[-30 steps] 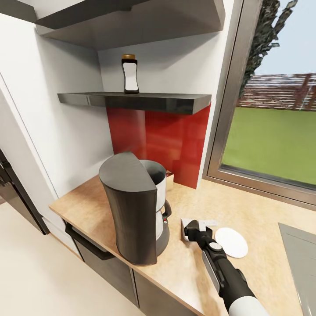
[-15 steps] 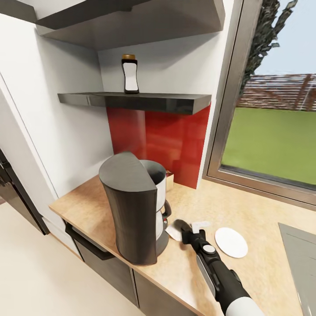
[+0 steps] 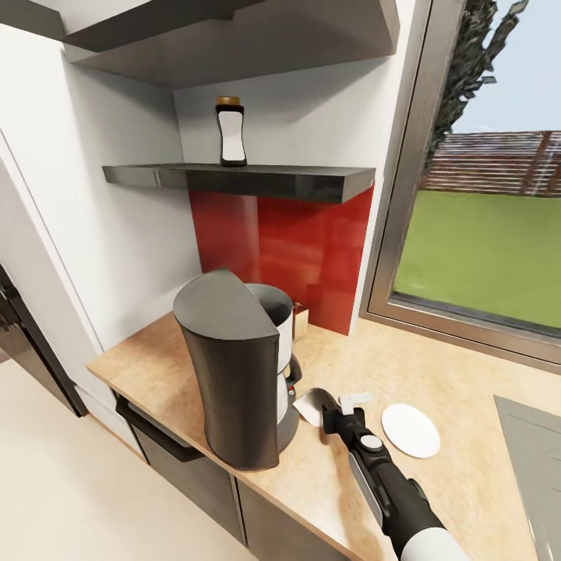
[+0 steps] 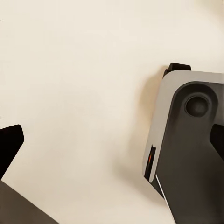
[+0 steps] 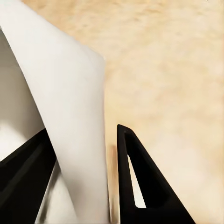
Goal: Set up a coffee station on the kitchen countertop: keep the coffee maker on the countertop, move the bottle of coffee from the kitchen shelf to the counter next to the coffee maker, place a paper coffee filter on top of the coffee maker, put the saucer next to the coffee maker with the coffee cup on the saucer, and place the electric kettle next to the coffee maker.
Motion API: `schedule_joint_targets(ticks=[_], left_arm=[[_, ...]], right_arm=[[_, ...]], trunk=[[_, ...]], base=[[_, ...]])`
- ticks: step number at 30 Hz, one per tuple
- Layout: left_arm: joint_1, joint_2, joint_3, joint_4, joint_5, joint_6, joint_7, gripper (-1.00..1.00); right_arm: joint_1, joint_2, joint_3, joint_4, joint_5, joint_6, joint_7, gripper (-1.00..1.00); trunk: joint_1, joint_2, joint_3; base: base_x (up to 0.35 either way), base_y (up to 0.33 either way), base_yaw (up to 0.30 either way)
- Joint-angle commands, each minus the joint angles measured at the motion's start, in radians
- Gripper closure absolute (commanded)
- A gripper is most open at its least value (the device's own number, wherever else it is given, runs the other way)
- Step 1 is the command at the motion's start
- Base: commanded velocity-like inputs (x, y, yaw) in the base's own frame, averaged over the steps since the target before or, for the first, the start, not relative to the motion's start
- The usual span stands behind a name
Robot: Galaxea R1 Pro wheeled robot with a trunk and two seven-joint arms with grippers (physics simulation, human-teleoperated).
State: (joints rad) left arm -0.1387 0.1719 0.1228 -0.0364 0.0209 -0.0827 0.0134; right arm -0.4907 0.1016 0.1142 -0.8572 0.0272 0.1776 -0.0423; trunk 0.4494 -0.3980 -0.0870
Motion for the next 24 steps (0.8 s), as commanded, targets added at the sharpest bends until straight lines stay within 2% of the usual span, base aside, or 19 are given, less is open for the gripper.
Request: schedule_joint_targets(ticks=[1,7,14,22,23,24], left_arm=[[-0.001,0.000,0.005,0.001,0.002,-0.004,0.001,-1.00],[-0.001,0.000,0.005,0.001,0.002,-0.003,0.000,-1.00],[-0.001,0.000,0.005,0.001,0.002,-0.003,0.000,-1.00],[-0.001,0.000,0.002,0.001,0.002,-0.003,0.000,-1.00],[-0.001,0.000,0.002,0.001,0.002,-0.003,0.000,-1.00],[-0.001,0.000,0.002,0.001,0.002,-0.003,0.000,-1.00]], right_arm=[[0.000,0.000,0.001,-0.001,0.004,0.007,-0.005,1.00],[-0.001,0.000,0.000,-0.015,0.002,0.007,-0.006,1.00],[-0.002,-0.004,-0.005,-0.095,0.003,0.009,-0.008,1.00],[-0.001,-0.026,-0.009,-0.283,0.004,0.028,-0.011,1.00],[-0.002,-0.028,-0.009,-0.307,0.004,0.043,-0.012,1.00],[-0.002,-0.029,-0.011,-0.358,0.004,0.093,-0.012,1.00]], trunk=[[0.001,-0.002,-0.002],[0.001,-0.002,-0.002],[0.001,-0.002,-0.002],[0.001,-0.002,-0.002],[0.001,-0.002,-0.002],[0.001,-0.002,-0.002]], base=[[0.000,0.000,0.000],[0.000,0.000,0.000],[0.000,0.000,0.000],[0.000,0.000,0.000],[0.000,0.000,0.000],[0.000,0.000,0.000]])
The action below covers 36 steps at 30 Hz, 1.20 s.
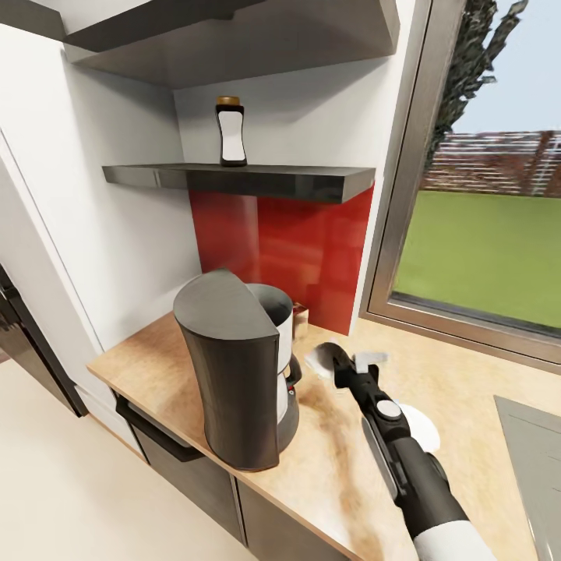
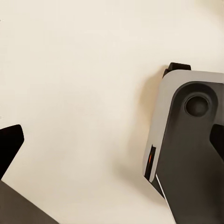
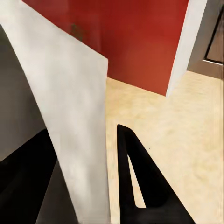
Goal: Set up a coffee station on the kitchen countertop: keep the coffee maker on the countertop, move the bottle of coffee from the kitchen shelf to the counter next to the coffee maker, place a paper coffee filter on top of the coffee maker, put the saucer next to the coffee maker with the coffee cup on the saucer, and place the electric kettle next to the coffee maker.
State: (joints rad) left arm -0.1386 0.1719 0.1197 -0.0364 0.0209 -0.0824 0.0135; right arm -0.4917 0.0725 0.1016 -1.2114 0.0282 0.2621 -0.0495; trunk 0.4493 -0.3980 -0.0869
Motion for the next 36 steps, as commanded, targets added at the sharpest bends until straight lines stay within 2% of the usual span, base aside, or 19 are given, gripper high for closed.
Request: schedule_joint_targets(ticks=[1,3,6,8,12,16,20,23,25,30,32,34,36], left_arm=[[-0.001,0.000,0.005,0.001,0.002,-0.004,0.000,-1.00],[-0.001,0.000,0.005,0.001,0.002,-0.004,0.000,-1.00],[-0.001,0.001,0.005,0.001,0.002,-0.004,0.000,-1.00],[-0.001,0.003,0.005,0.001,0.002,-0.004,0.000,-1.00],[-0.001,0.004,0.003,0.002,0.002,-0.004,0.001,-1.00],[-0.001,0.001,0.005,0.002,0.002,-0.003,0.002,-1.00],[-0.001,-0.001,0.006,0.001,0.002,-0.003,0.003,-1.00],[-0.001,-0.003,0.007,0.001,0.002,-0.003,0.003,-1.00],[-0.001,-0.004,0.007,0.001,0.002,-0.003,0.003,-1.00],[-0.001,-0.005,0.009,0.001,0.002,-0.002,0.003,-1.00],[-0.001,-0.005,0.010,0.001,0.002,-0.002,0.002,-1.00],[-0.001,-0.005,0.011,0.001,0.002,-0.002,0.002,-1.00],[-0.001,-0.005,0.012,0.001,0.002,-0.002,0.001,-1.00]], right_arm=[[-0.001,-0.001,-0.001,-0.044,0.002,0.051,-0.006,1.00],[-0.002,-0.002,-0.008,-0.162,0.002,0.179,-0.007,1.00],[-0.013,-0.002,-0.017,-0.239,0.002,0.289,-0.009,1.00],[-0.045,-0.002,-0.033,-0.262,0.002,0.352,-0.010,1.00],[-0.157,-0.002,-0.089,-0.275,0.002,0.500,-0.013,1.00],[-0.277,0.000,-0.109,-0.275,0.002,0.671,-0.020,1.00],[-0.392,0.007,-0.143,-0.258,0.001,0.755,-0.026,1.00],[-0.483,0.011,-0.161,-0.167,-0.006,0.771,-0.028,1.00],[-0.547,0.015,-0.175,-0.070,-0.027,0.773,-0.028,1.00],[-0.708,0.022,-0.270,0.176,-0.068,0.775,-0.033,1.00],[-0.760,0.024,-0.315,0.271,-0.073,0.776,-0.072,1.00],[-0.781,0.026,-0.330,0.303,-0.075,0.776,-0.116,1.00],[-0.803,0.042,-0.345,0.325,-0.080,0.776,-0.198,1.00]], trunk=[[0.001,-0.002,-0.002],[0.001,-0.002,-0.002],[0.001,-0.002,-0.002],[0.001,-0.002,-0.002],[0.001,-0.002,-0.002],[0.001,-0.002,-0.002],[0.001,-0.002,-0.002],[0.001,-0.002,-0.002],[0.001,-0.002,-0.002],[0.001,-0.002,-0.002],[0.001,-0.002,-0.002],[0.001,-0.002,-0.002],[0.001,-0.002,-0.002]], base=[[0.000,0.000,0.000],[0.000,0.000,0.000],[0.000,0.000,0.000],[0.000,0.000,0.000],[0.000,0.000,0.000],[0.000,0.000,0.000],[0.000,0.000,0.000],[0.000,0.000,0.000],[0.000,0.000,0.000],[0.000,0.000,0.000],[0.000,0.000,0.000],[0.000,0.000,0.000],[0.000,0.000,0.000]])
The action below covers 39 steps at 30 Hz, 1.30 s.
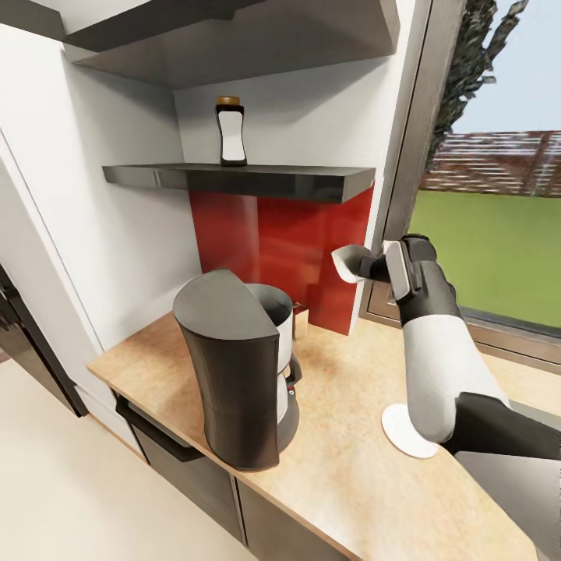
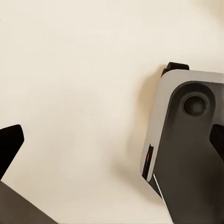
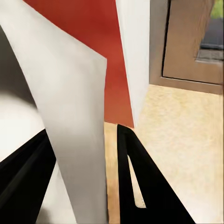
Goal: Set up a coffee station on the kitchen countertop: keep the coffee maker on the countertop, move the bottle of coffee from the kitchen shelf to the counter next to the coffee maker, place a paper coffee filter on top of the coffee maker, put the saucer next to the coffee maker with the coffee cup on the saucer, and place the electric kettle next to the coffee maker.
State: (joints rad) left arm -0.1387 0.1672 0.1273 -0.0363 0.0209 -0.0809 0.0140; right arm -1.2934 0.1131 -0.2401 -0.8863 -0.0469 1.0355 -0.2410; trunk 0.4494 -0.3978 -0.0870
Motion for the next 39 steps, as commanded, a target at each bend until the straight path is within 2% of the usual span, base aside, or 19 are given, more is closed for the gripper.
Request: schedule_joint_targets(ticks=[1,3,4,6,7,8,9,10,11,12,13,14,15,17,20,24,28,32,39], left_arm=[[-0.001,0.000,0.004,0.001,0.002,-0.004,0.000,-1.00],[-0.001,0.000,0.005,0.001,0.002,-0.004,0.000,-1.00],[-0.001,0.000,0.006,0.001,0.002,-0.004,0.000,-1.00],[-0.001,0.000,0.005,0.001,0.002,-0.004,0.000,-1.00],[-0.001,0.000,0.005,0.001,0.002,-0.004,0.000,-1.00],[-0.001,0.000,0.005,0.001,0.002,-0.004,0.000,-1.00],[-0.001,0.000,0.005,0.001,0.002,-0.004,0.000,-1.00],[-0.001,0.000,0.005,0.001,0.002,-0.004,0.000,-1.00],[-0.001,0.000,0.005,0.001,0.002,-0.004,0.000,-1.00],[-0.001,0.000,0.004,0.001,0.002,-0.004,0.000,-1.00],[-0.001,0.000,0.002,0.001,0.002,-0.004,0.000,-1.00],[-0.001,0.000,0.002,0.001,0.002,-0.005,0.000,-1.00],[-0.001,0.000,0.002,0.001,0.002,-0.005,0.000,-1.00],[-0.001,0.000,0.002,0.001,0.002,-0.005,0.000,-1.00],[-0.001,0.000,0.002,0.001,0.002,-0.005,0.000,-1.00],[-0.001,0.000,0.002,0.001,0.002,-0.005,0.001,-1.00],[-0.001,0.000,0.005,0.000,0.002,-0.005,0.003,-1.00],[-0.001,0.000,0.007,0.000,0.003,-0.005,0.003,-1.00],[-0.002,-0.001,0.007,-0.001,0.004,-0.005,0.003,-1.00]], right_arm=[[-0.005,0.006,-0.007,0.001,-0.009,0.003,-0.022,1.00],[-0.024,0.023,-0.051,0.007,-0.060,0.003,-0.109,1.00],[-0.028,0.025,-0.064,0.008,-0.076,0.003,-0.130,1.00],[-0.043,0.030,-0.111,0.008,-0.156,0.003,-0.230,1.00],[-0.050,0.032,-0.124,0.007,-0.205,0.003,-0.297,1.00],[-0.055,0.033,-0.129,0.007,-0.233,0.003,-0.334,1.00],[-0.070,0.040,-0.138,0.005,-0.331,0.002,-0.460,1.00],[-0.081,0.047,-0.142,0.005,-0.409,0.002,-0.555,1.00],[-0.092,0.053,-0.144,0.003,-0.513,0.002,-0.675,1.00],[-0.101,0.057,-0.145,0.002,-0.623,0.001,-0.797,1.00],[-0.108,0.060,-0.146,0.000,-0.783,-0.001,-0.959,1.00],[-0.111,0.061,-0.145,-0.001,-0.871,-0.002,-1.042,1.00],[-0.114,0.061,-0.145,-0.001,-0.983,-0.003,-1.137,1.00],[-0.115,0.061,-0.145,-0.002,-1.075,-0.004,-1.207,1.00],[-0.117,0.061,-0.144,-0.001,-1.132,-0.005,-1.250,1.00],[-0.121,0.061,-0.143,-0.005,-1.140,-0.005,-1.255,1.00],[-0.122,0.061,-0.139,-0.082,-1.146,-0.004,-1.256,1.00],[-0.122,0.061,-0.123,-0.100,-1.148,-0.004,-1.256,1.00],[-0.123,0.061,-0.113,-0.099,-1.190,-0.003,-1.256,1.00]], trunk=[[0.001,-0.002,-0.002],[0.001,-0.002,-0.002],[0.001,-0.002,-0.002],[0.001,-0.002,-0.002],[0.001,-0.002,-0.002],[0.001,-0.002,-0.002],[0.001,-0.002,-0.002],[0.001,-0.002,-0.002],[0.001,-0.002,-0.002],[0.001,-0.002,-0.002],[0.001,-0.002,-0.002],[0.001,-0.002,-0.002],[0.001,-0.002,-0.002],[0.001,-0.002,-0.002],[0.001,-0.002,-0.002],[0.001,-0.002,-0.002],[0.001,-0.002,-0.002],[0.001,-0.002,-0.002],[0.001,-0.002,0.008]], base=[[0.000,0.000,0.000],[0.000,0.000,0.000],[0.000,0.000,0.000],[0.000,0.000,0.000],[0.000,0.000,0.000],[0.000,0.000,0.000],[0.000,0.000,0.000],[0.000,0.000,0.000],[0.000,0.000,0.000],[0.000,0.000,0.000],[0.000,0.000,0.000],[0.000,0.000,0.000],[0.000,0.000,0.000],[0.000,0.000,0.000],[0.000,0.000,0.000],[-0.019,0.000,0.000],[-0.216,0.000,0.000],[-0.315,0.000,0.000],[-0.274,0.013,0.000]])
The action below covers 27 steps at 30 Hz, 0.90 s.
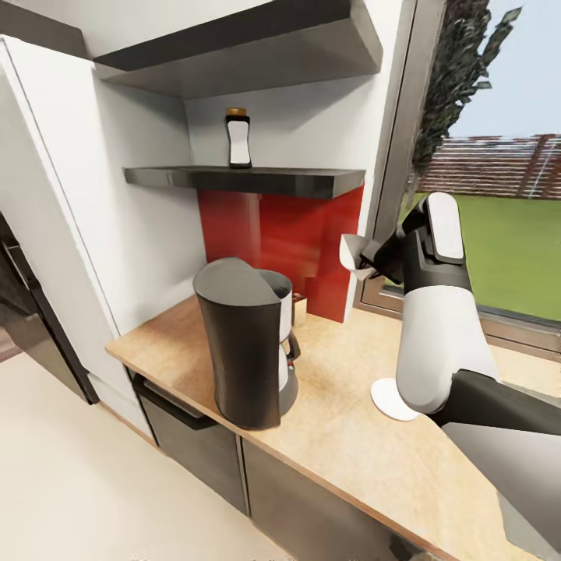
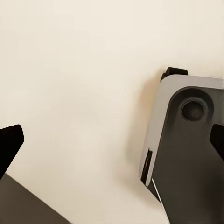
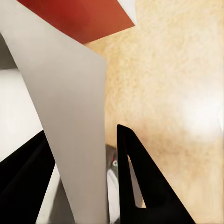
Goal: Set up a coffee station on the kitchen countertop: keep the coffee maker on the countertop, move the bottle of coffee from the kitchen shelf to the counter next to the coffee maker, place a paper coffee filter on top of the coffee maker, put the saucer next to the coffee maker with the coffee cup on the saucer, and place the electric kettle next to the coffee maker.
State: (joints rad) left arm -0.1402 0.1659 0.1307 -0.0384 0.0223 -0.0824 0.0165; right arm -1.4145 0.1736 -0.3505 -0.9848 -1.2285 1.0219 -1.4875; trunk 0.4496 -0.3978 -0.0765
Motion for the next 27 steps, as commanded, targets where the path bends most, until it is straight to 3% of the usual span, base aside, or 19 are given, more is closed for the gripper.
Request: schedule_joint_targets(ticks=[1,14,27], left_arm=[[-0.001,0.000,0.004,0.001,0.002,-0.003,0.000,-1.00],[-0.001,0.000,0.004,0.001,0.002,-0.003,0.000,-1.00],[-0.001,0.000,0.004,0.002,0.002,-0.003,0.000,-1.00]], right_arm=[[-0.001,0.001,-0.003,0.000,-0.009,0.010,-0.010,1.00],[-0.001,0.001,-0.002,0.000,-0.012,0.010,-0.010,1.00],[-0.001,0.001,-0.004,0.004,-0.015,0.010,-0.010,1.00]], trunk=[[0.000,-0.002,-0.001],[0.000,-0.002,0.018],[0.000,-0.002,0.022]], base=[[-0.136,0.071,0.000],[-0.013,0.015,0.006],[0.000,0.000,0.098]])
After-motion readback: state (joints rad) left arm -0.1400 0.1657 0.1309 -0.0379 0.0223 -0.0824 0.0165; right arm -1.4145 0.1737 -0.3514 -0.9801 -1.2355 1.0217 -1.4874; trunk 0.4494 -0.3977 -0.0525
